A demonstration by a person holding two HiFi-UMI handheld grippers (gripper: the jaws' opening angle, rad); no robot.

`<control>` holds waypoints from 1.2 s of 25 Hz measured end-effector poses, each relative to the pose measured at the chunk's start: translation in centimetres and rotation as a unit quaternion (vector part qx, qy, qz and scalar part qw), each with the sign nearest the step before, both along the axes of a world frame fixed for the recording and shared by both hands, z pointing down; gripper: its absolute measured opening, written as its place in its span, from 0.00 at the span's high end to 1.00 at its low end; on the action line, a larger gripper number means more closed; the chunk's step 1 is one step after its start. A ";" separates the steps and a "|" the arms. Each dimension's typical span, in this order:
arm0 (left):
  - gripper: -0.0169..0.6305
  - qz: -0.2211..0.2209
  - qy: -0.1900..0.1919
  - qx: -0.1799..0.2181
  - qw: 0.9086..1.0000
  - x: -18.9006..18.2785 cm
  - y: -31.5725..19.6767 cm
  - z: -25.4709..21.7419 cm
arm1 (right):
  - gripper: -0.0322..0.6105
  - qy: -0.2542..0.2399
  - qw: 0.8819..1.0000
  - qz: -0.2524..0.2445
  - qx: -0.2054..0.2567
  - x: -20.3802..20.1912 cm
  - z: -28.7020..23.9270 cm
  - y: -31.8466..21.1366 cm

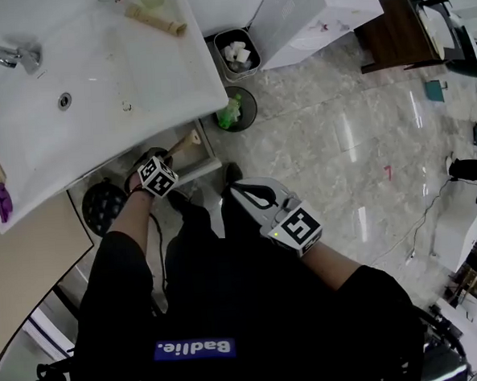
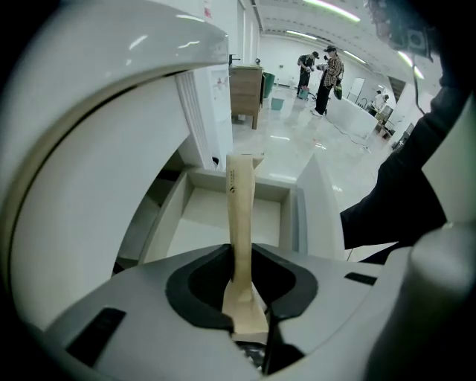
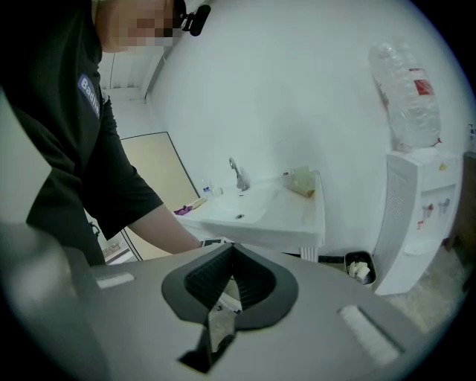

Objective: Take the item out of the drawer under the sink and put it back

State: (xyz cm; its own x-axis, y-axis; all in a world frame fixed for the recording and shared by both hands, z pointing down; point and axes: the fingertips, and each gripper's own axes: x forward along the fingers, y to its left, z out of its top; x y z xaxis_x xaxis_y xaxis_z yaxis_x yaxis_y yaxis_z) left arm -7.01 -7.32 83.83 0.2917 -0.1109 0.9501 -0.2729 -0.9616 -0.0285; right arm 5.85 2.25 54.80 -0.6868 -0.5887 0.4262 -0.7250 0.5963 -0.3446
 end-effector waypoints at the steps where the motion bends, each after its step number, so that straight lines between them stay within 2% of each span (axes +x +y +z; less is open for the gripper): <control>1: 0.86 -0.001 0.003 0.002 1.000 0.0 0.1 -0.7 | 0.95 0.002 1.000 -0.001 0.004 0.0 -0.3 -0.1; 9: 0.86 -0.053 0.033 0.017 0.998 -1.1 1.1 -6.8 | 0.95 -0.002 0.999 -0.007 0.039 -1.2 -3.0 -1.4; 15: 0.87 -0.118 0.095 0.034 0.988 -0.8 1.4 -12.8 | 0.95 -0.011 0.998 -0.011 0.063 -1.6 -5.7 -2.0; 23: 0.87 -0.197 0.208 0.068 0.956 0.0 1.4 -21.7 | 0.95 -0.014 0.997 -0.010 0.078 -1.5 -7.4 -2.6; 30: 0.87 -0.231 0.288 0.097 0.924 -0.2 1.8 -29.4 | 0.95 -0.015 0.996 -0.029 0.086 -2.8 -8.4 -2.6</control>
